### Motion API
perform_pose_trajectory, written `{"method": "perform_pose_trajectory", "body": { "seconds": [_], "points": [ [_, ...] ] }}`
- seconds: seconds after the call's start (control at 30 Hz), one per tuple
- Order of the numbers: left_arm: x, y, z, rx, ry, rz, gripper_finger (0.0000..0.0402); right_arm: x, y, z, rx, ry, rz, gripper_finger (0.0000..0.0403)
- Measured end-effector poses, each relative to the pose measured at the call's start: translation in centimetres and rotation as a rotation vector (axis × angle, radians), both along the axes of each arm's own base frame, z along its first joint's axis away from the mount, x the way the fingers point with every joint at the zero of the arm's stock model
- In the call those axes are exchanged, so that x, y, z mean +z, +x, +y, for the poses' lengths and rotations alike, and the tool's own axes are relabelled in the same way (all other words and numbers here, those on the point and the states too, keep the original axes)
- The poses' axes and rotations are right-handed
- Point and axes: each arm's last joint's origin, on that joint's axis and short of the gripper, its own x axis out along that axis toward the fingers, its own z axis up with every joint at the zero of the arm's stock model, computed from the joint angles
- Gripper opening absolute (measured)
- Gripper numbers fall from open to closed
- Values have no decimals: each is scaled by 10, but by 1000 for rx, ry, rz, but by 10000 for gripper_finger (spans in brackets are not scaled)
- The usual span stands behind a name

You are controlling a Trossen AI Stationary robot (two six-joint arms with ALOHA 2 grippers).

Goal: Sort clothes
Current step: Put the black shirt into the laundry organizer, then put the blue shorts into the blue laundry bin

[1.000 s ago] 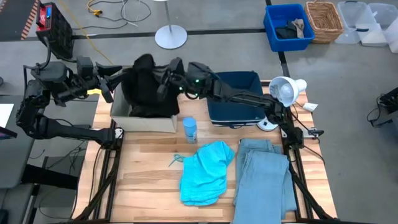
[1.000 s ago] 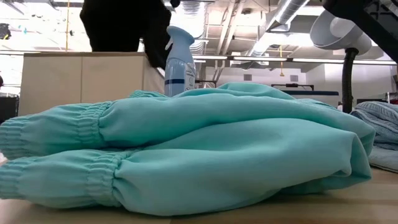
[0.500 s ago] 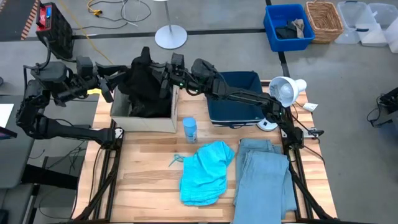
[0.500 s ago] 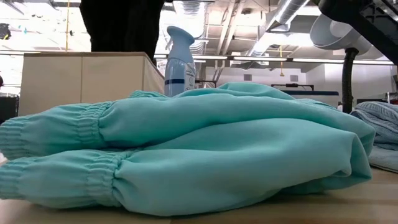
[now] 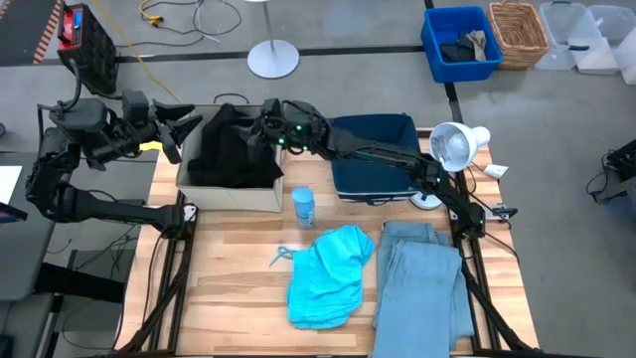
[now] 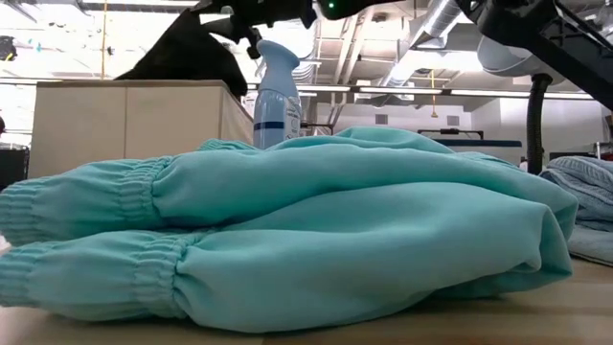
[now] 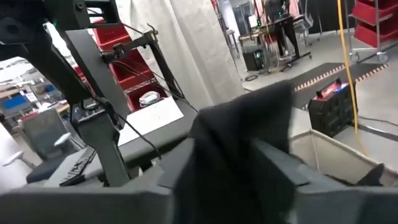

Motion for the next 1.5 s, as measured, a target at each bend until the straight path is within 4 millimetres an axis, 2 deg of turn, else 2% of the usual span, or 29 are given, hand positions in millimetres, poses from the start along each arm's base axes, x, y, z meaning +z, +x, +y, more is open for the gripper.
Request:
{"method": "perform_pose_trajectory", "body": {
  "seconds": [0.1,0.27,0.43,0.6,0.73,0.9,1.1,1.23,1.37,1.5],
  "points": [
    [0,0,0,1,-6,-4,180,7,-4,1,-4,-66,24,217],
    [0,0,0,1,-6,-3,180,20,-22,5,-32,-167,192,224],
    [0,0,0,1,-6,-2,180,18,-36,17,-10,-209,388,211],
    [0,0,0,1,-4,-1,180,42,-48,47,-64,-338,398,189],
    [0,0,0,0,-3,0,180,61,-59,68,-107,-375,372,159],
    [0,0,0,0,-3,0,180,77,-78,80,-179,-381,409,130],
    [0,0,0,-1,11,10,180,74,-100,101,-240,-366,486,124],
    [0,0,0,-13,13,13,180,70,-121,117,-301,-326,509,124],
    [0,1,-2,-73,2,9,180,57,-148,133,-368,-250,526,124],
    [-1,5,-3,-134,-15,8,180,44,-181,160,-404,-140,520,124]
  ]
}}
